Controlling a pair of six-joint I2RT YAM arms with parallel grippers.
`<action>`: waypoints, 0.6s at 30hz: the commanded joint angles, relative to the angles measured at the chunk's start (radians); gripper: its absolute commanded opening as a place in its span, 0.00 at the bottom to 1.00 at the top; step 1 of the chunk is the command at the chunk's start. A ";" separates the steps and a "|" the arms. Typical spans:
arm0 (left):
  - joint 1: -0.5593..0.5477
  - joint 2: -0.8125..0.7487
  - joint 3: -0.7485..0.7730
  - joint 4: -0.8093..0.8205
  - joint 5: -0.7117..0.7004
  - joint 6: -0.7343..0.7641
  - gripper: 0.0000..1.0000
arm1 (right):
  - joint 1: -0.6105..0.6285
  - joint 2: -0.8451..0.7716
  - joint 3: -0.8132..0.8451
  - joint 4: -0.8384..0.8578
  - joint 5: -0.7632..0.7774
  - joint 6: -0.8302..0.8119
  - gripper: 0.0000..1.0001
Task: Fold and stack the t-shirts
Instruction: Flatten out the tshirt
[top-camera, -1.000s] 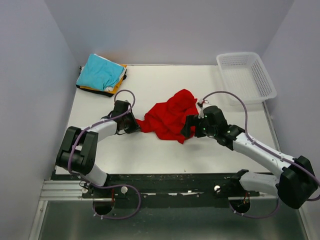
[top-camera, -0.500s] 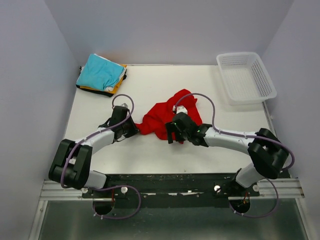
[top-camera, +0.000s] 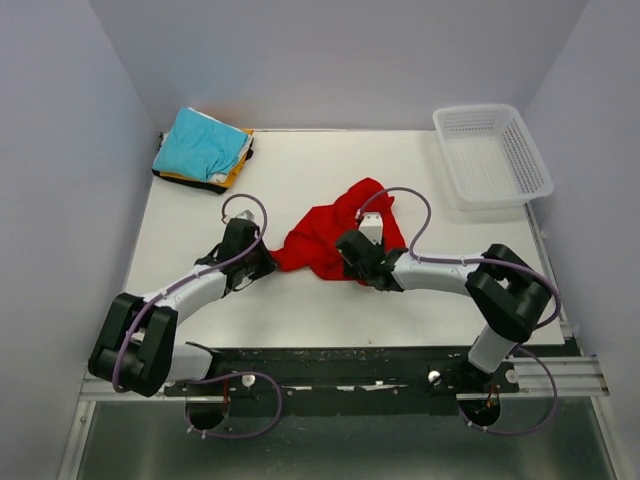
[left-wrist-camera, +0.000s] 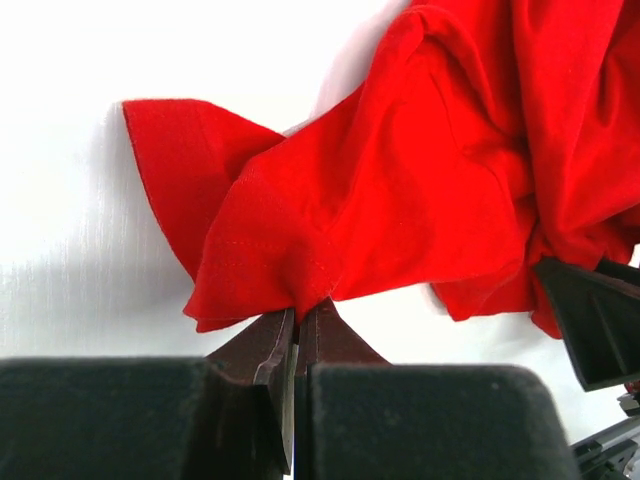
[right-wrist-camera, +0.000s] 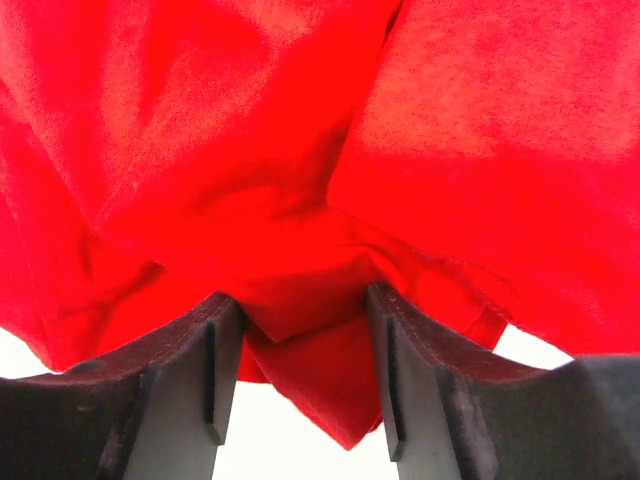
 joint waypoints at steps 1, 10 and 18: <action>-0.012 -0.048 -0.020 0.005 -0.074 -0.001 0.00 | 0.004 0.006 0.024 0.017 0.126 0.074 0.44; -0.025 -0.166 0.008 -0.110 -0.315 -0.016 0.00 | 0.005 -0.114 0.045 -0.075 0.226 -0.011 0.03; -0.044 -0.248 0.081 -0.198 -0.475 -0.024 0.00 | 0.002 -0.276 0.051 -0.172 0.323 -0.112 0.06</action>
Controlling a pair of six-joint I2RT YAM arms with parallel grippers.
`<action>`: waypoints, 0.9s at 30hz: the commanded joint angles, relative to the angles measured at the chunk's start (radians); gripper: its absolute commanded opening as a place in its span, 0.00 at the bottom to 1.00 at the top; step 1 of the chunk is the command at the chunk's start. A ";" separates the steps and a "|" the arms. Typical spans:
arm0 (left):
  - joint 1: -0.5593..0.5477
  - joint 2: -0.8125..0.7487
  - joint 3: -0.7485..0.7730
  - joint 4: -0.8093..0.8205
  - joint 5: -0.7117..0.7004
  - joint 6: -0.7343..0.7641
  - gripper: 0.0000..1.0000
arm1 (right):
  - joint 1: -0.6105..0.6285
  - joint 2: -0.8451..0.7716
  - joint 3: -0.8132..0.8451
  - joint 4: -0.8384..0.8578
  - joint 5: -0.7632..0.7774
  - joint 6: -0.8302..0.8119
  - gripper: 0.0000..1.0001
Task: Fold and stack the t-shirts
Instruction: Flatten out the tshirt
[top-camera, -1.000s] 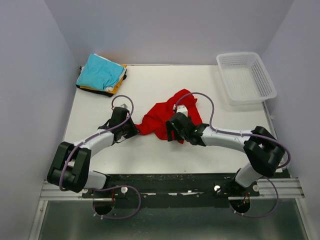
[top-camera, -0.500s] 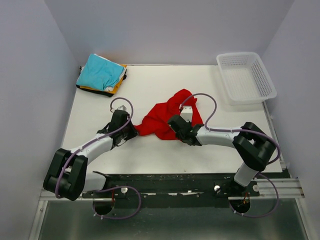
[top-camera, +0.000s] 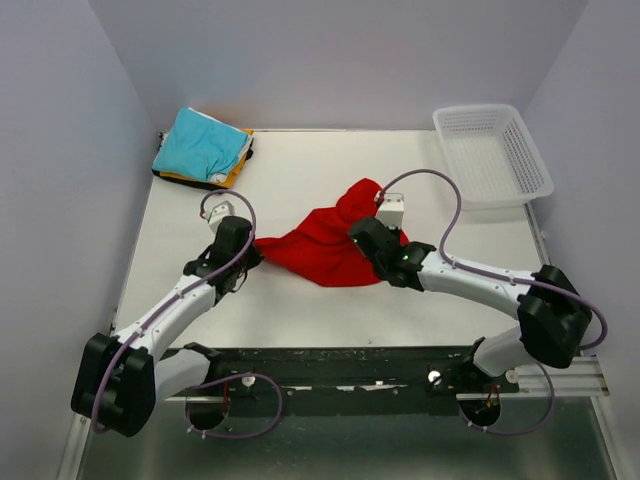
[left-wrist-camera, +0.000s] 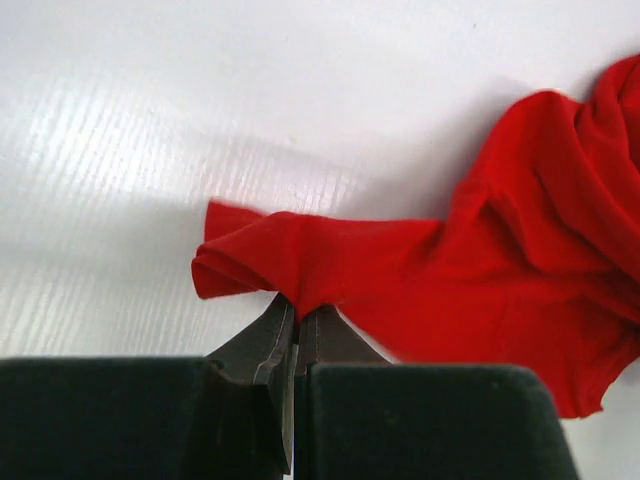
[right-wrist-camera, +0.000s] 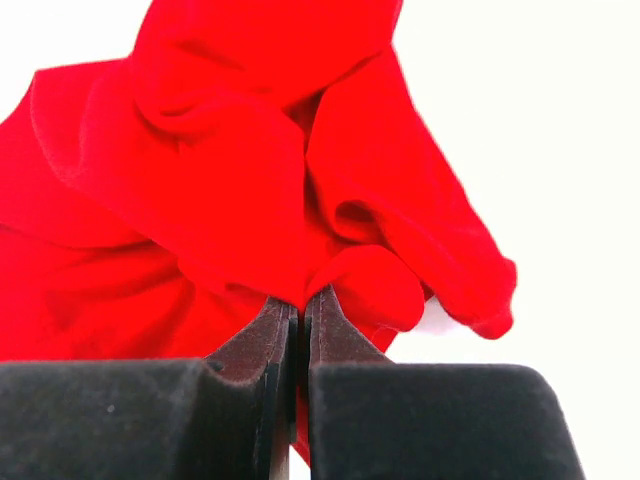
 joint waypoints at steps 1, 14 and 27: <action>-0.012 -0.054 0.065 -0.058 -0.158 -0.008 0.00 | 0.002 -0.101 0.029 -0.059 0.105 -0.078 0.06; -0.026 -0.238 0.399 -0.135 -0.352 0.125 0.00 | 0.002 -0.406 0.149 0.246 0.171 -0.385 0.04; -0.033 -0.512 0.730 -0.112 -0.115 0.371 0.00 | 0.002 -0.536 0.582 0.008 -0.494 -0.402 0.07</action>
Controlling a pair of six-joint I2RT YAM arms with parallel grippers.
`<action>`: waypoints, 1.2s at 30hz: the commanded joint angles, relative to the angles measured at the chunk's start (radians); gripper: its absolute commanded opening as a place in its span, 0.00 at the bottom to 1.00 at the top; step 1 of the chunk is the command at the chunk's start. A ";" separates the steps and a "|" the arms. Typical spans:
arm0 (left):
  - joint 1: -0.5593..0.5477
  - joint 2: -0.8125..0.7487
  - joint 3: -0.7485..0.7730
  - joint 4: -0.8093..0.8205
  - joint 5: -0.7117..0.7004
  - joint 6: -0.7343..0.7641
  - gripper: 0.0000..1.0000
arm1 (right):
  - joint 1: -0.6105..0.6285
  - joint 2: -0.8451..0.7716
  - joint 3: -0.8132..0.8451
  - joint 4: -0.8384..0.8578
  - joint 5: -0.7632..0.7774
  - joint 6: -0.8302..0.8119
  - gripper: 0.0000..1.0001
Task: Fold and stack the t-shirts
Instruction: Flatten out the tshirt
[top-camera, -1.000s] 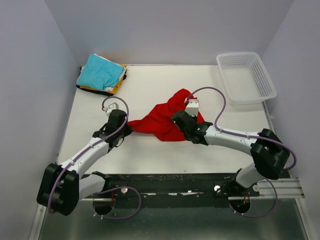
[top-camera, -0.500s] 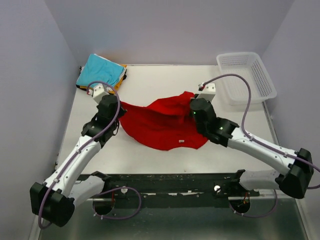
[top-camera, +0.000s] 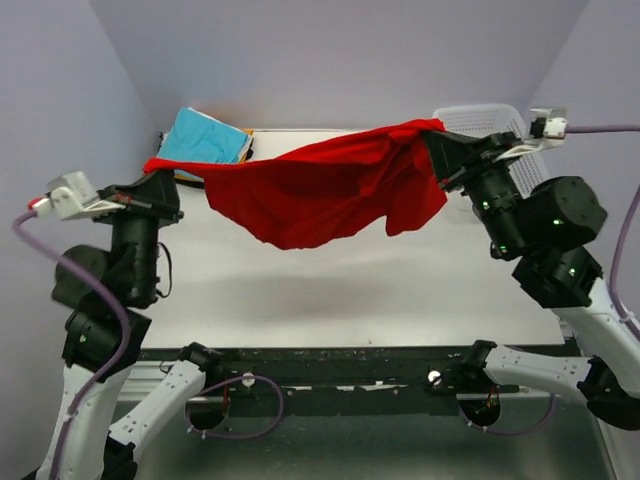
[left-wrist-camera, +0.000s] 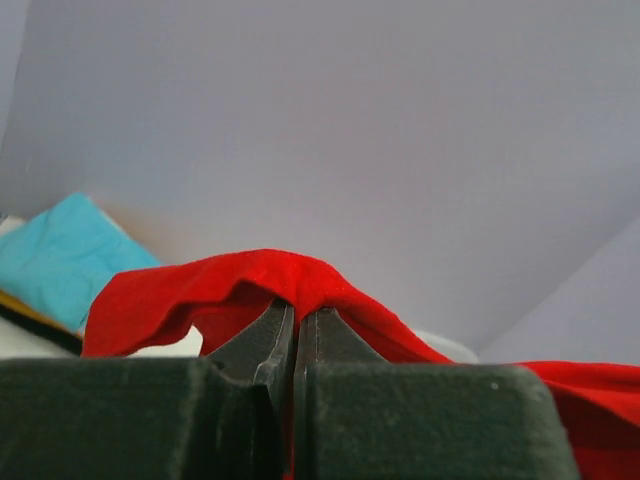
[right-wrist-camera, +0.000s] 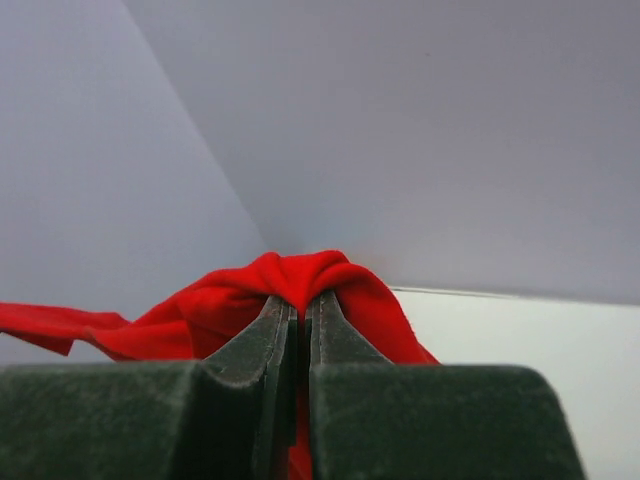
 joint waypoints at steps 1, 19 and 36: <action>-0.002 -0.083 0.104 0.000 0.170 0.113 0.00 | 0.003 -0.042 0.094 -0.161 -0.282 0.059 0.08; -0.004 0.061 -0.418 0.100 0.113 -0.072 0.00 | 0.003 0.047 -0.304 -0.622 0.755 0.535 0.95; 0.003 0.306 -0.604 0.048 0.039 -0.223 0.00 | -0.233 0.534 -0.379 -0.415 -0.086 0.327 0.98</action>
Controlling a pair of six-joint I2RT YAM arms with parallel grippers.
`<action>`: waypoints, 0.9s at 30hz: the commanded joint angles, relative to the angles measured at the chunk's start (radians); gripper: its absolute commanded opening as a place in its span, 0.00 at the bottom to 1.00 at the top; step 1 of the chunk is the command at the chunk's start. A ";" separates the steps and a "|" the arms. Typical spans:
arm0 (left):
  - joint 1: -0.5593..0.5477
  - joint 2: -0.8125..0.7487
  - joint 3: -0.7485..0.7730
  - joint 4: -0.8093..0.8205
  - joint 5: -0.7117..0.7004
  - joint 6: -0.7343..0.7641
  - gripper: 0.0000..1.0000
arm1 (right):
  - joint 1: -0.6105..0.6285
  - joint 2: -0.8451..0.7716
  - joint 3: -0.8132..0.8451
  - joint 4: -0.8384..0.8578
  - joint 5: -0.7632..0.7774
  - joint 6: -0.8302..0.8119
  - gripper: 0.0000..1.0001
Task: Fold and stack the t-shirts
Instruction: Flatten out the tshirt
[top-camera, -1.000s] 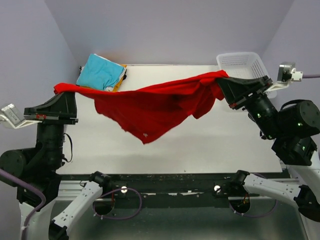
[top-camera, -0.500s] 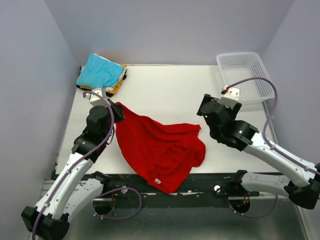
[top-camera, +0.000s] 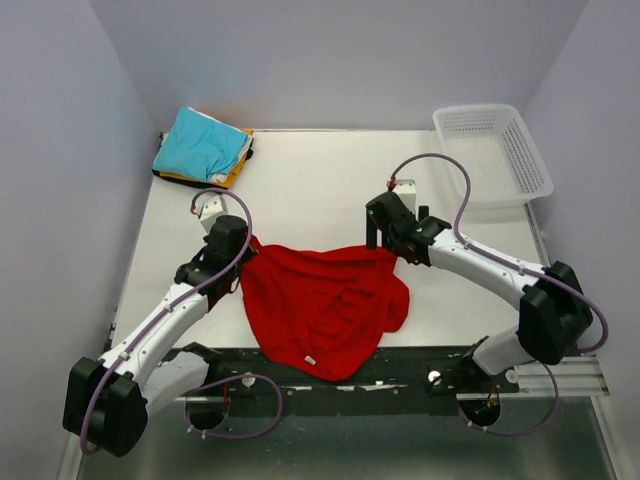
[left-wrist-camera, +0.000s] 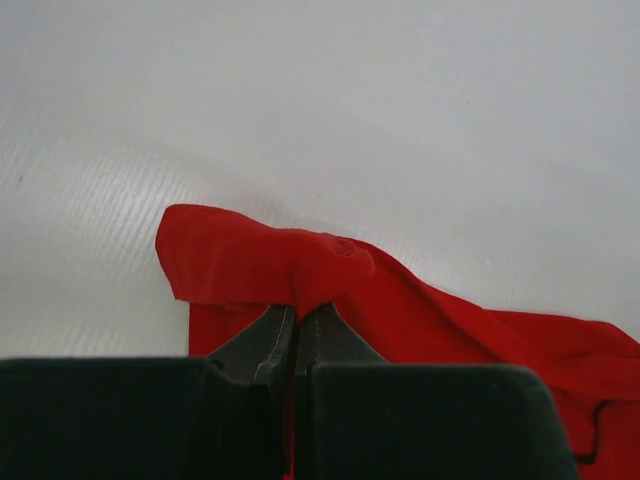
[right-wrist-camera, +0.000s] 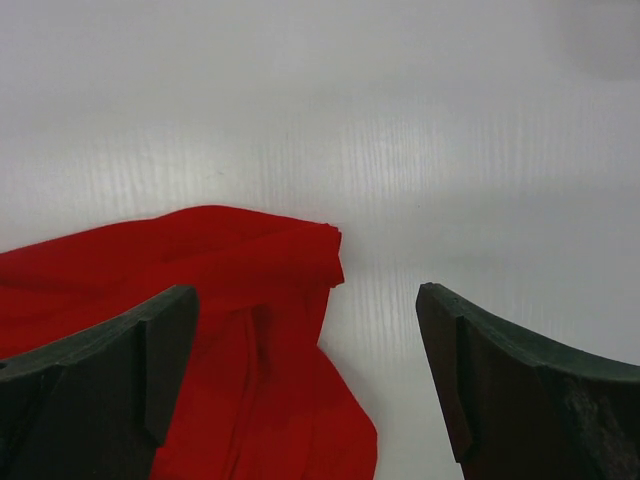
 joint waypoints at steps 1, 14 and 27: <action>0.003 -0.019 -0.026 0.014 -0.027 -0.028 0.00 | -0.111 0.088 -0.053 0.017 -0.212 0.023 0.97; 0.003 -0.036 -0.072 0.059 0.020 -0.026 0.00 | -0.191 0.179 -0.214 0.413 -0.333 0.136 0.70; 0.003 -0.011 -0.065 0.067 0.030 -0.028 0.00 | -0.190 0.179 -0.214 0.418 -0.310 0.098 0.20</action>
